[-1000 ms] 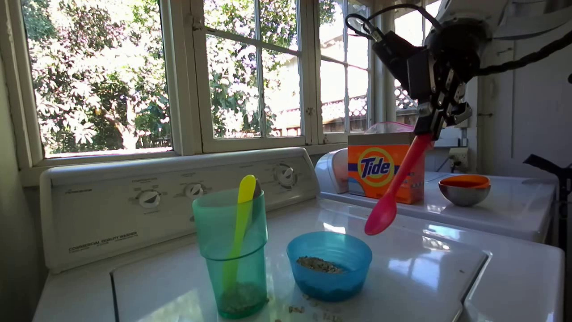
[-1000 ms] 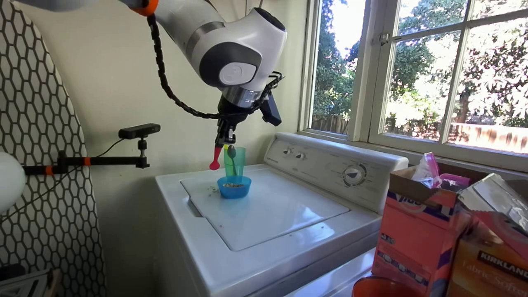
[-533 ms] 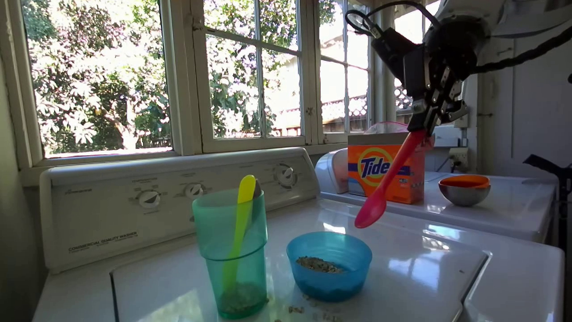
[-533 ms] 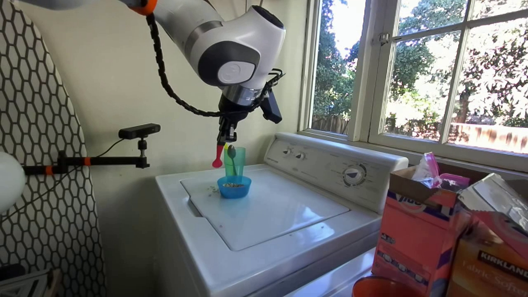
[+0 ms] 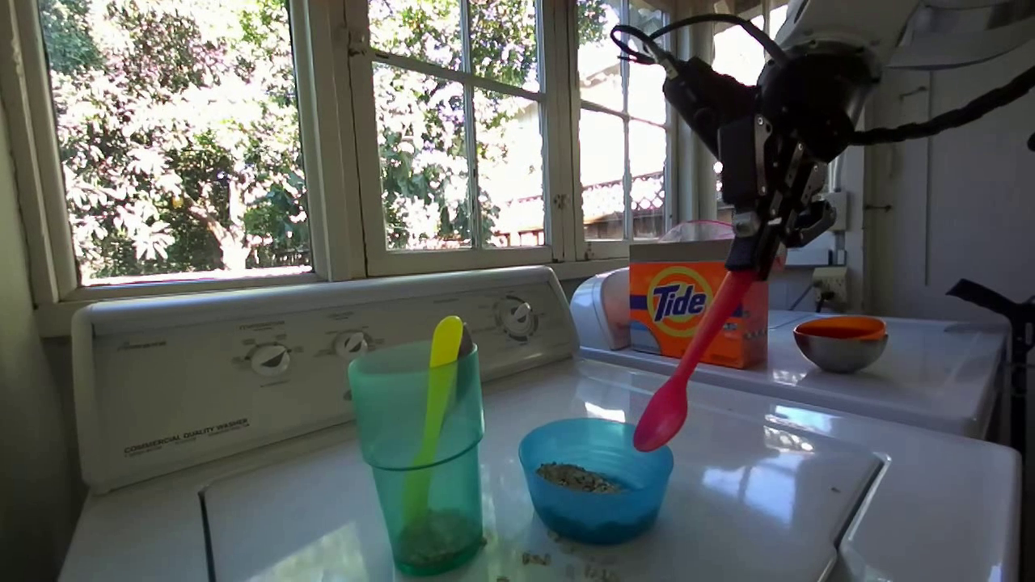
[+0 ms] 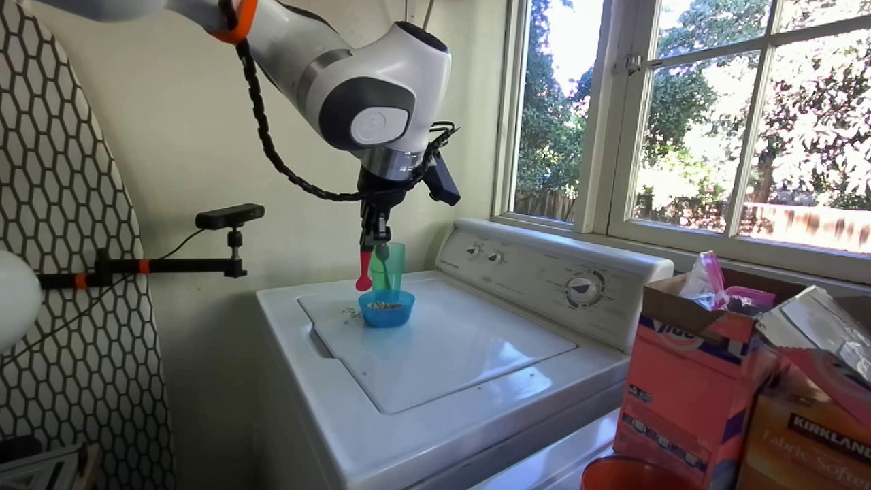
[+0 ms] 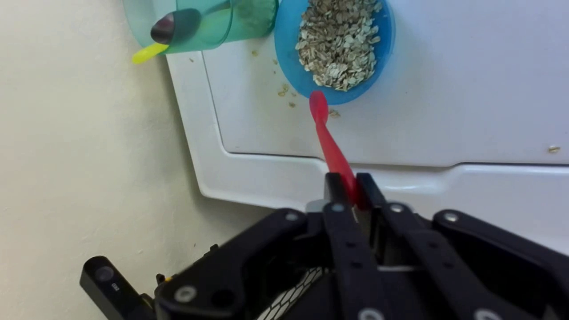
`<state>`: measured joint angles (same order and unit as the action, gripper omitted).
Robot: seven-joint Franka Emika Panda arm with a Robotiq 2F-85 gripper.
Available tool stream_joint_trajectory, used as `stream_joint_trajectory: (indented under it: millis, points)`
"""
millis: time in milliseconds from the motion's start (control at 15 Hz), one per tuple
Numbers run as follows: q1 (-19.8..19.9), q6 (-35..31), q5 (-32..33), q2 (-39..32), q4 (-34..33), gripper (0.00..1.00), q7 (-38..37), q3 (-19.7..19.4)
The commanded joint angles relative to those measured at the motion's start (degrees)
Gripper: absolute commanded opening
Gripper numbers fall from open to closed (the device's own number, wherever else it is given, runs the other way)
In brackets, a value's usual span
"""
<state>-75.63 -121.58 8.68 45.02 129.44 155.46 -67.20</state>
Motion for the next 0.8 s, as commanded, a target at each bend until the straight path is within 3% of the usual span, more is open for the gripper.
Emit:
stream_joint_trajectory:
  millis: [0, 533, 733]
  points:
    - [1.4, -3.8, 1.8, -3.6, 1.7, 0.03, 2.2, 0.5]
    - [4.2, -9.1, 2.3, -11.0, 3.6, 0.03, 2.2, 3.0]
    - [5.3, -8.6, -0.6, -13.6, 3.7, 0.03, 2.2, 4.4]
